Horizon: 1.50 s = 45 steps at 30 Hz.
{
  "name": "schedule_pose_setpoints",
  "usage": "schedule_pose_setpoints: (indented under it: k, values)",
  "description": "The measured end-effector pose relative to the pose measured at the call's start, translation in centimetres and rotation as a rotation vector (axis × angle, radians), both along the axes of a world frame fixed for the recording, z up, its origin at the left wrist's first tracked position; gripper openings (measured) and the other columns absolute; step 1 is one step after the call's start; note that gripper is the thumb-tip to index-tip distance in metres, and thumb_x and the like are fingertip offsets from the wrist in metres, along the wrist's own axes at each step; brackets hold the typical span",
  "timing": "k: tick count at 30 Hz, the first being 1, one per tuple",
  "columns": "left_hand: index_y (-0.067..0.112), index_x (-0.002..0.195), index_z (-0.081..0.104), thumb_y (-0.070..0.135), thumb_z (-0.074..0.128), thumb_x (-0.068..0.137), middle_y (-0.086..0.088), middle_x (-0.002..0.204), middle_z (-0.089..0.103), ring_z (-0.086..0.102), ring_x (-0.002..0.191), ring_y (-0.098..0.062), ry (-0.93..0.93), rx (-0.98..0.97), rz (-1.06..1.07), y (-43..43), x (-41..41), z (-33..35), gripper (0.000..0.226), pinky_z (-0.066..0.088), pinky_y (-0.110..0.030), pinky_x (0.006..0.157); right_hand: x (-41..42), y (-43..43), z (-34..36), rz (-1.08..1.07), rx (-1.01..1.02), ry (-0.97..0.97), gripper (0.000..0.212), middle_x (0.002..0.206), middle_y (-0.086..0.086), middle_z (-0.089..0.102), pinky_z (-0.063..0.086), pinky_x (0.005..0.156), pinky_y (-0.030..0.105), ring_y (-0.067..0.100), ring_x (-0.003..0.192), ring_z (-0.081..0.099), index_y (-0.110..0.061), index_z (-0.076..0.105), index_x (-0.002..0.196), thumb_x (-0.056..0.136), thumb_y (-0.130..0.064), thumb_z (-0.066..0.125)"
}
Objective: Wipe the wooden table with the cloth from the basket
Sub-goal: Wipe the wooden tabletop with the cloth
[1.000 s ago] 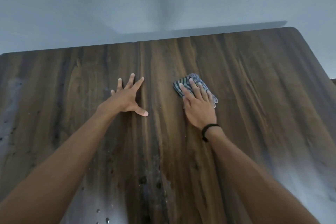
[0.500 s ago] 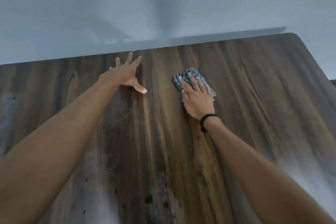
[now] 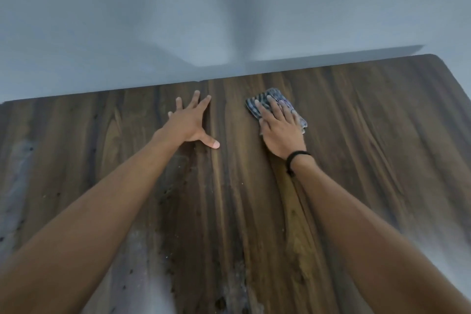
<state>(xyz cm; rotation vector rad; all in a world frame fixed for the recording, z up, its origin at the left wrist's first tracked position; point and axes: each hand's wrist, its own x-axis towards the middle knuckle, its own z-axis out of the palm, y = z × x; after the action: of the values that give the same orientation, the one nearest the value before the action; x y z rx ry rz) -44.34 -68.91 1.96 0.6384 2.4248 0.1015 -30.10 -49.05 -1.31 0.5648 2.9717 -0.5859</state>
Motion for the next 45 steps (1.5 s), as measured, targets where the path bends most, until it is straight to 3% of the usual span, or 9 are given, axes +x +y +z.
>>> schedule_pose_setpoints:
  k: [4, 8, 23, 27, 31, 35, 39, 42, 45]
  values:
    - [0.034, 0.157, -0.011, 0.054, 0.089, 0.059, 0.007, 0.162, -0.025, -0.019, 0.148, -0.042, 0.002, -0.005, -0.006, 0.4, 0.1, 0.0, 0.141, 0.006, -0.066, 0.115, -0.6, -1.7, -0.6, 0.256, 0.043, 0.009, 0.051, 0.167, -0.008, 0.004, -0.003, 0.124, 0.048, 0.020, 0.154, -0.001, -0.045, 0.011, 0.156, 0.107, -0.041, 0.021]
    - [0.033, 0.157, -0.012, 0.052, 0.090, 0.059, 0.007, 0.162, -0.026, -0.020, 0.147, -0.043, -0.014, -0.006, 0.001, 0.4, -0.1, 0.1, 0.143, 0.006, -0.066, 0.115, -5.5, 0.6, 0.3, -0.036, -0.026, -0.015, 0.052, 0.168, -0.007, 0.001, -0.004, 0.122, 0.046, 0.021, 0.155, -0.002, -0.045, 0.012, 0.157, 0.107, -0.040, 0.023]
    - [0.030, 0.157, -0.015, 0.054, 0.089, 0.059, 0.005, 0.162, -0.028, -0.019, 0.147, -0.044, -0.014, -0.037, -0.022, 0.5, -0.2, 0.3, 0.145, 0.008, -0.067, 0.115, -10.6, -1.0, 0.4, 0.010, -0.036, -0.044, 0.053, 0.168, -0.006, -0.003, -0.005, 0.122, 0.046, 0.022, 0.154, -0.005, -0.041, 0.009, 0.158, 0.107, -0.037, 0.023]
    - [0.030, 0.157, -0.015, 0.056, 0.088, 0.058, 0.006, 0.161, -0.029, -0.019, 0.147, -0.044, -0.014, -0.035, -0.028, 0.5, -0.1, 0.2, 0.146, 0.008, -0.067, 0.115, -9.0, -2.0, 0.0, 0.244, -0.009, -0.108, 0.054, 0.167, -0.008, -0.008, -0.009, 0.121, 0.045, 0.021, 0.153, -0.010, -0.043, 0.004, 0.158, 0.107, -0.037, 0.023]
    - [0.030, 0.157, -0.015, 0.055, 0.089, 0.058, 0.005, 0.162, -0.028, -0.019, 0.147, -0.044, -0.021, -0.035, -0.022, 0.6, -0.3, 0.4, 0.146, 0.009, -0.067, 0.115, -10.6, 0.4, 0.8, 0.019, -0.057, -0.110, 0.054, 0.167, -0.006, -0.010, -0.008, 0.121, 0.046, 0.022, 0.154, -0.008, -0.042, 0.003, 0.158, 0.108, -0.038, 0.023]
    - [0.030, 0.157, -0.015, 0.056, 0.088, 0.058, 0.006, 0.162, -0.028, -0.018, 0.147, -0.044, -0.006, -0.035, -0.026, 0.5, -0.1, 0.3, 0.145, 0.009, -0.066, 0.115, -8.4, -0.8, 0.2, 0.244, -0.020, -0.112, 0.054, 0.167, -0.008, -0.008, -0.008, 0.121, 0.045, 0.020, 0.153, -0.010, -0.043, 0.004, 0.158, 0.108, -0.038, 0.023]
    - [0.030, 0.157, -0.016, 0.055, 0.089, 0.058, 0.006, 0.161, -0.028, -0.018, 0.147, -0.044, -0.019, -0.037, -0.018, 0.7, -0.2, 0.4, 0.146, 0.009, -0.067, 0.116, -9.3, -0.5, 0.3, 0.005, -0.029, -0.056, 0.054, 0.168, -0.005, -0.006, -0.005, 0.124, 0.047, 0.021, 0.154, -0.007, -0.040, 0.007, 0.159, 0.107, -0.037, 0.024]
    - [0.029, 0.157, -0.015, 0.056, 0.089, 0.057, 0.006, 0.162, -0.027, -0.018, 0.147, -0.043, -0.007, -0.022, -0.019, 0.5, -0.1, 0.1, 0.147, 0.008, -0.066, 0.116, -8.8, -1.0, -0.1, 0.243, 0.007, -0.093, 0.054, 0.167, -0.007, -0.006, -0.007, 0.123, 0.047, 0.021, 0.154, -0.008, -0.043, 0.005, 0.158, 0.107, -0.038, 0.024]
    - [0.028, 0.157, -0.015, 0.055, 0.089, 0.057, 0.006, 0.162, -0.027, -0.018, 0.147, -0.044, -0.011, -0.023, -0.015, 0.3, -0.3, 0.1, 0.147, 0.008, -0.066, 0.116, -8.9, 0.2, 0.0, 0.099, -0.003, -0.060, 0.054, 0.168, -0.007, -0.005, -0.005, 0.122, 0.046, 0.022, 0.154, -0.006, -0.043, 0.006, 0.158, 0.107, -0.036, 0.025]
